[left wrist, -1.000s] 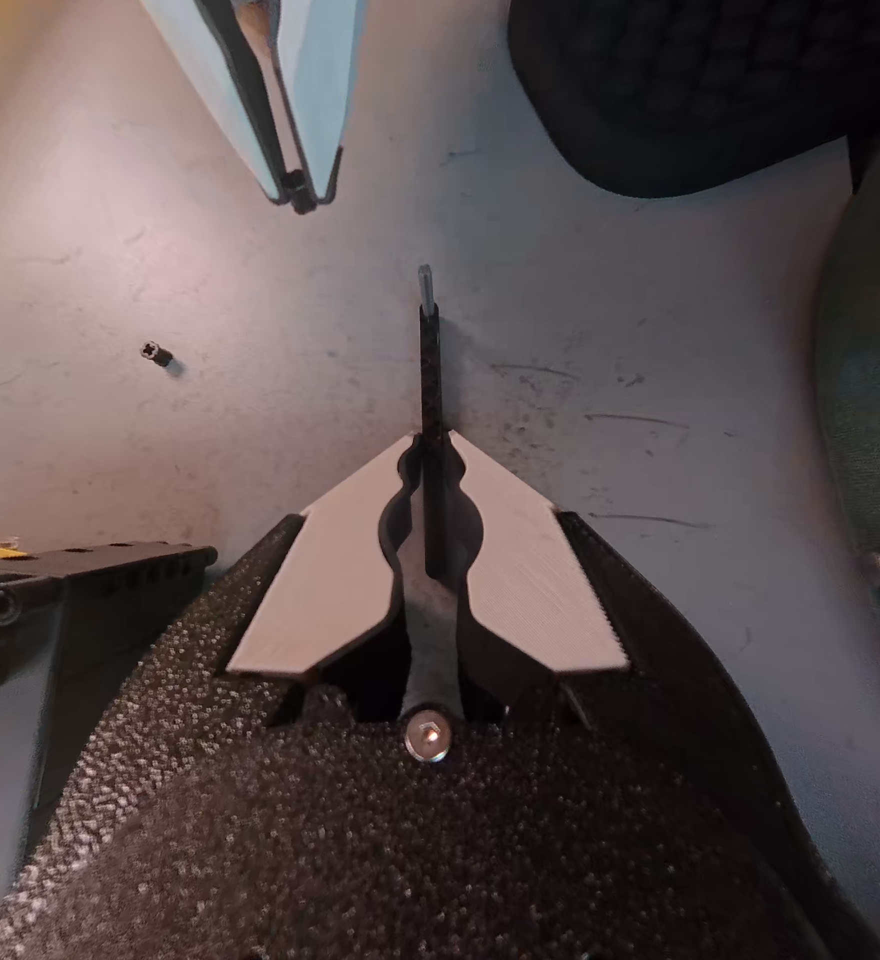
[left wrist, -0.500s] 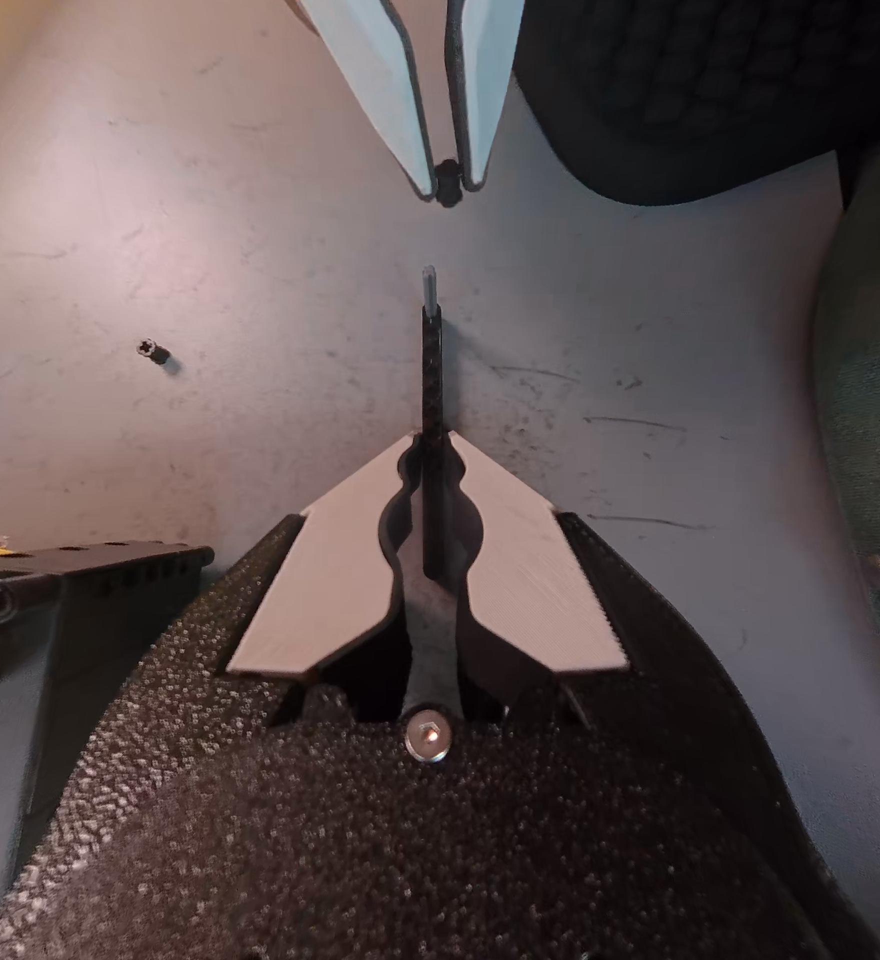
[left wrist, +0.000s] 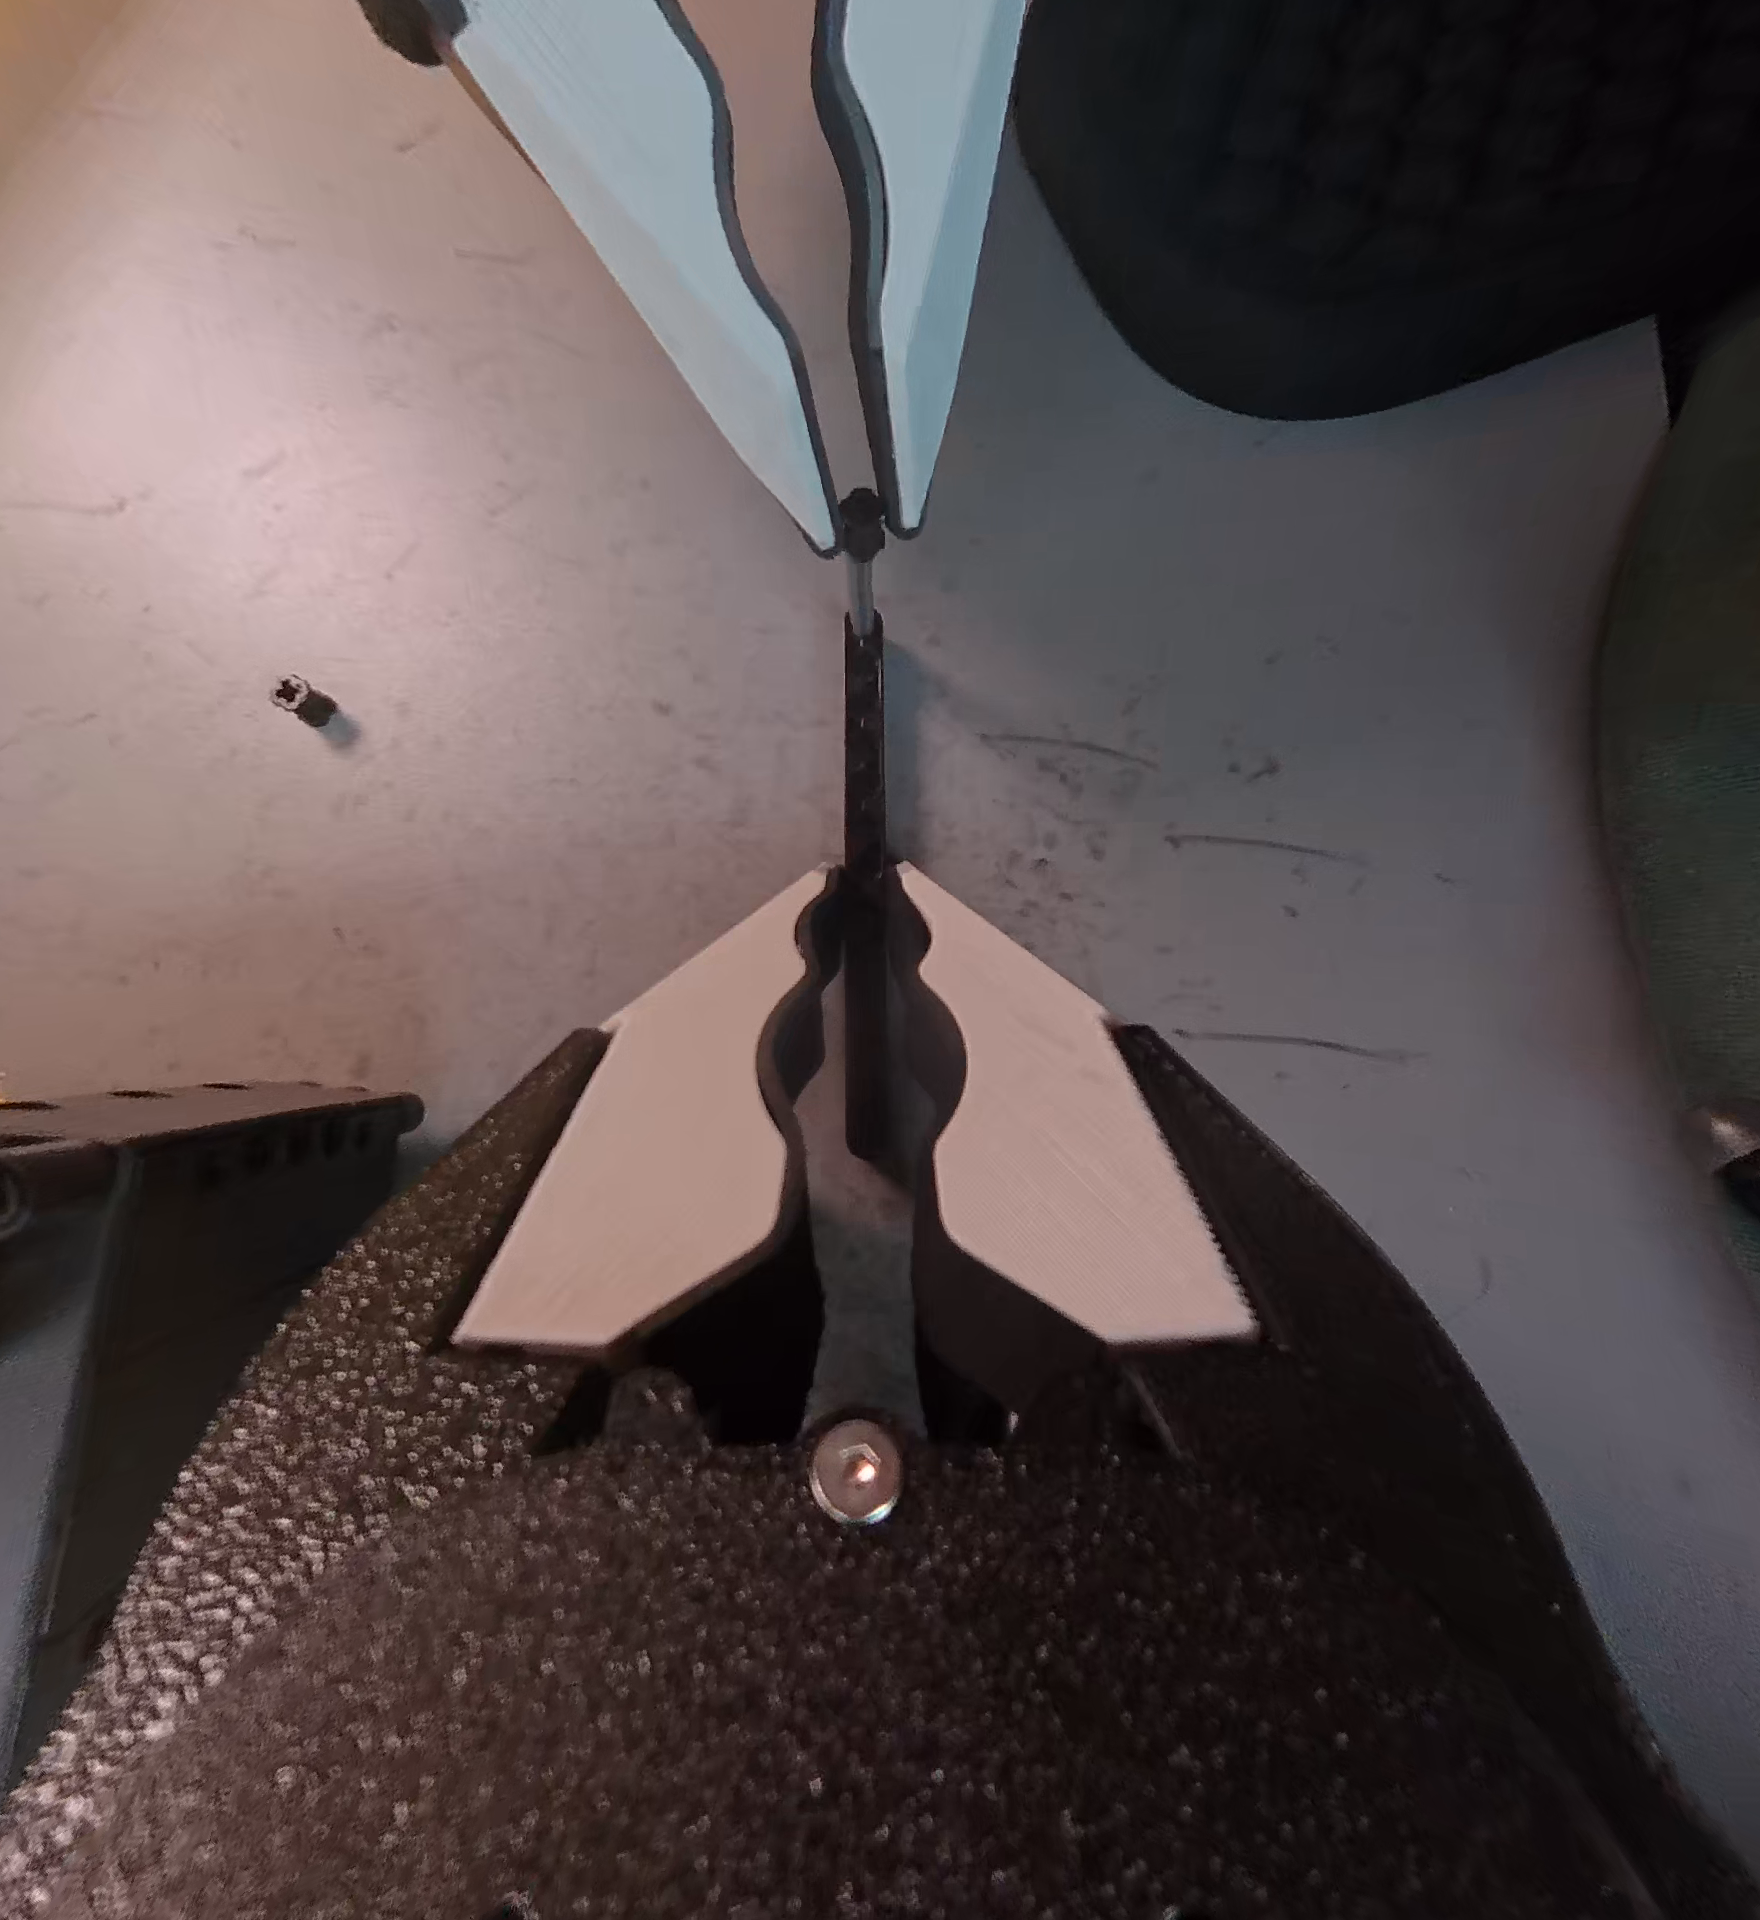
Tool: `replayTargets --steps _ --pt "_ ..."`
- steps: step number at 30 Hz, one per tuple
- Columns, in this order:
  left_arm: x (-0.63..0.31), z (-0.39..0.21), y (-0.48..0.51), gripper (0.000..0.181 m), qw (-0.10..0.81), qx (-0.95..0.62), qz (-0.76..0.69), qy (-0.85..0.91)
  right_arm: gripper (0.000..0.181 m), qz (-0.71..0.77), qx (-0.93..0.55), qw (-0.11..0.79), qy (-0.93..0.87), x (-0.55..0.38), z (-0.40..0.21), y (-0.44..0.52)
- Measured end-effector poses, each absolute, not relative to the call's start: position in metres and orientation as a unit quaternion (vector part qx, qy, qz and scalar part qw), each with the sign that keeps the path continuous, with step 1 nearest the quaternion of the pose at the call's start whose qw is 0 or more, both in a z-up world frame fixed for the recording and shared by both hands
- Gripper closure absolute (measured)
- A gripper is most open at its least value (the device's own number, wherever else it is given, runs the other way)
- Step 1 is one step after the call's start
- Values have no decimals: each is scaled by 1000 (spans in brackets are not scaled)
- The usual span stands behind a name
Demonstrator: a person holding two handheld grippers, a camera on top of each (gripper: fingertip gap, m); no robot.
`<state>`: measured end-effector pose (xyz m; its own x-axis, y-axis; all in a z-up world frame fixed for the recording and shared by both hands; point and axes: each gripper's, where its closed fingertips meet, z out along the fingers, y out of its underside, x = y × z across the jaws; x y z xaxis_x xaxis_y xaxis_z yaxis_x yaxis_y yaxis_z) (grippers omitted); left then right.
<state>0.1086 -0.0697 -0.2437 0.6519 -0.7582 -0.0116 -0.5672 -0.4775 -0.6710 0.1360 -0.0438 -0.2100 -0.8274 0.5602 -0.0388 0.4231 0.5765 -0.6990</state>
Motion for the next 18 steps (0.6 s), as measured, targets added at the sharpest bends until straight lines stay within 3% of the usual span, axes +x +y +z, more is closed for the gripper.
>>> replayTargets --steps 18 --pt "108 -243 -70 175 332 -847 -173 379 175 378 -267 82 -882 135 -210 -44"
